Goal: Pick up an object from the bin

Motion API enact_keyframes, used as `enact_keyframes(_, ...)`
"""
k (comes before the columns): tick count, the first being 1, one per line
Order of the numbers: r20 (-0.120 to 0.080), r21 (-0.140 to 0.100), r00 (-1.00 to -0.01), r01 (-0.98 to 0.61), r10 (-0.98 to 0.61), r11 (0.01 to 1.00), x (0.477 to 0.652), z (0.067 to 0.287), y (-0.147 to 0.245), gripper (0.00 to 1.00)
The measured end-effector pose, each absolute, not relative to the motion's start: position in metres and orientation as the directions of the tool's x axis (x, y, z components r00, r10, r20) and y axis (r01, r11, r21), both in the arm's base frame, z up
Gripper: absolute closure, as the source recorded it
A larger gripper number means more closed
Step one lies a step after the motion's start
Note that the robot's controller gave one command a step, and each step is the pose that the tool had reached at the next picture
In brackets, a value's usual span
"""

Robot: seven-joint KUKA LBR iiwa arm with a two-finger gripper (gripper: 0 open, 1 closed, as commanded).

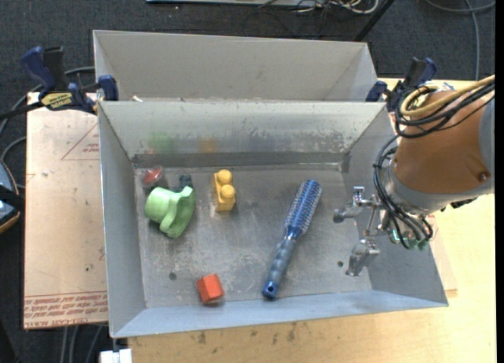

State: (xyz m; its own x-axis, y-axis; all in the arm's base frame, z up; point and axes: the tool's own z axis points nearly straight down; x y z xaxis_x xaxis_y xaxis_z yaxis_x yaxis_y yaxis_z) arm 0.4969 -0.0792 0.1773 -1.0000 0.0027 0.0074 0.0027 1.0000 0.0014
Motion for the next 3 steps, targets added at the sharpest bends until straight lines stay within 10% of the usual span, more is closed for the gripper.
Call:
enact_keyframes(1,-0.002,0.001,-0.939,-0.344,-0.344,0.939,0.565,0.099,-0.035,0.00)
enact_keyframes(2,-0.004,-0.002,-0.891,-0.454,-0.454,0.891,0.580,0.100,-0.054,0.00)
enact_keyframes(3,-0.002,-0.003,-0.554,-0.833,-0.833,0.554,0.597,0.100,-0.115,0.00)
